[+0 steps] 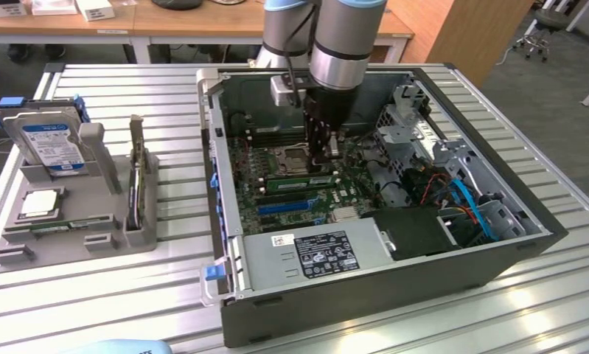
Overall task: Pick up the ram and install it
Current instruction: 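Press down the ram until it locks into place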
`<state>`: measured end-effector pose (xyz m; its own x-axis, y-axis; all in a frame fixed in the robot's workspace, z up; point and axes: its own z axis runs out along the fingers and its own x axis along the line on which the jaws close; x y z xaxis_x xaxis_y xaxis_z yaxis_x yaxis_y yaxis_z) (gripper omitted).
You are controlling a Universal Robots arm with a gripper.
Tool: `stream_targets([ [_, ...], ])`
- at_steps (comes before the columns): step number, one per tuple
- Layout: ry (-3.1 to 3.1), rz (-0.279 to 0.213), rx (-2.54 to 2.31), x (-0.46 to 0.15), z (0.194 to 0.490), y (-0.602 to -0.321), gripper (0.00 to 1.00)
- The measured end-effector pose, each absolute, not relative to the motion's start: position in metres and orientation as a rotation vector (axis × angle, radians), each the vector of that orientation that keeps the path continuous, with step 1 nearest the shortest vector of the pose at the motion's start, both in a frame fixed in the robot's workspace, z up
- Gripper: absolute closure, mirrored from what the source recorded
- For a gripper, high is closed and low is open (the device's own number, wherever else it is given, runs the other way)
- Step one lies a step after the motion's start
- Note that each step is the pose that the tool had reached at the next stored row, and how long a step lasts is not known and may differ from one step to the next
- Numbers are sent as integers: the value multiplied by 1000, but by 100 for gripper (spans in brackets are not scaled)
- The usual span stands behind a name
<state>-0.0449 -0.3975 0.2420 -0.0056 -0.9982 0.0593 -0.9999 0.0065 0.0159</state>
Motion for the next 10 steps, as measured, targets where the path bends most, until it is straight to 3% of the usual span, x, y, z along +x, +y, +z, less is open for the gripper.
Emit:
stream_targets([
  [10, -2190, 47, 2177, -69, 242, -397, 90],
])
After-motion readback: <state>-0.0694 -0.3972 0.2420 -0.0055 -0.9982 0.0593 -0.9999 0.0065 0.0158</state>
